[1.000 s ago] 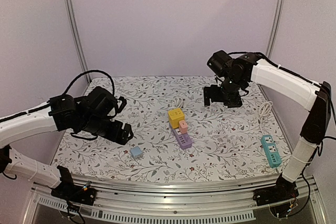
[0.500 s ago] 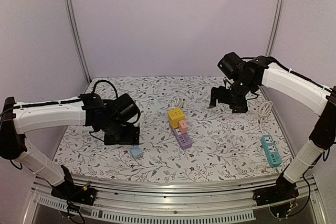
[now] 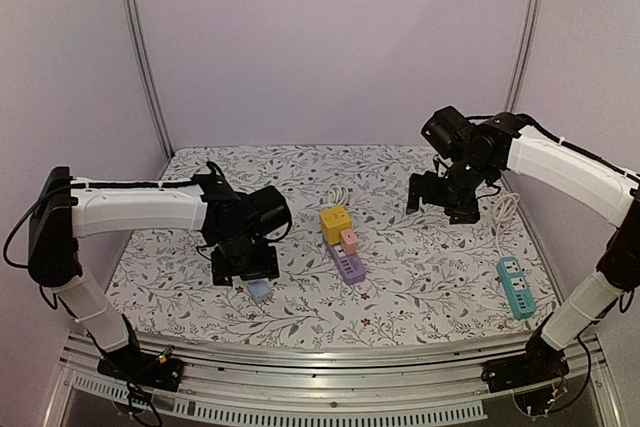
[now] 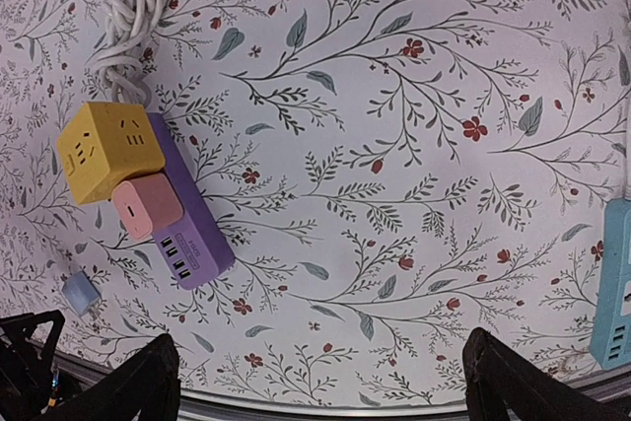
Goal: Insert the plug
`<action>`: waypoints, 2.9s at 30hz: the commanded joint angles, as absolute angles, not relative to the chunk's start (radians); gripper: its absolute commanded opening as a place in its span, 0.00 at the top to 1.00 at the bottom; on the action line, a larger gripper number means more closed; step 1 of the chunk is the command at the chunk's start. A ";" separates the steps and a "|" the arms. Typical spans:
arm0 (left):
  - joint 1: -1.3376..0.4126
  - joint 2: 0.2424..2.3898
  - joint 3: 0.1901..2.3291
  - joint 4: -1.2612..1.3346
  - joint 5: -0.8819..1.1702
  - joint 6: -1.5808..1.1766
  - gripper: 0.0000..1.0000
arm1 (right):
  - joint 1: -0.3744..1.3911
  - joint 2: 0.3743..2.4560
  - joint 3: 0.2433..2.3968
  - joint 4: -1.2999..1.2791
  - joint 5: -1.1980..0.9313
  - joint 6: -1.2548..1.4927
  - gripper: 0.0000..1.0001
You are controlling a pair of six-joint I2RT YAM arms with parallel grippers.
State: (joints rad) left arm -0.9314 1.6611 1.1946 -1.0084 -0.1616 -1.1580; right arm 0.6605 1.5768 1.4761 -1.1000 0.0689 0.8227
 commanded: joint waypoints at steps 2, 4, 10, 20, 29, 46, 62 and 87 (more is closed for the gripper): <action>-0.936 1.697 1.148 -0.968 -0.096 -1.273 0.17 | 0.661 1.544 1.431 -1.102 0.080 0.832 0.01; -0.936 1.697 1.128 -0.931 -0.091 -1.316 0.18 | 0.660 1.541 1.419 -1.104 0.088 0.823 0.01; -0.936 1.676 1.052 -0.794 -0.103 -1.445 0.22 | 0.641 1.529 1.375 -1.105 0.090 0.790 0.01; -0.939 1.667 0.959 -0.674 -0.135 -1.616 0.21 | 0.614 1.466 1.295 -1.089 0.079 0.768 0.01; -0.936 1.711 0.960 -0.651 -0.135 -1.609 0.32 | 0.614 1.430 1.265 -1.106 0.098 0.785 0.01; -0.896 1.600 0.968 -0.652 -0.179 -1.329 0.87 | 0.280 1.342 1.042 -1.005 0.071 0.758 0.01; -0.889 1.332 1.021 -0.881 -0.352 -1.177 0.92 | -0.086 1.451 0.909 -0.879 0.027 0.629 0.01; -0.870 1.209 0.963 -0.958 -0.389 -1.206 0.93 | -0.056 1.551 0.902 -0.849 -0.181 0.599 0.23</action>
State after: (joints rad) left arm -0.8841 1.2064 0.9768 -0.9485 -0.3786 -1.1980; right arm -0.0849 1.5654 0.9054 -0.8352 -0.1303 0.5926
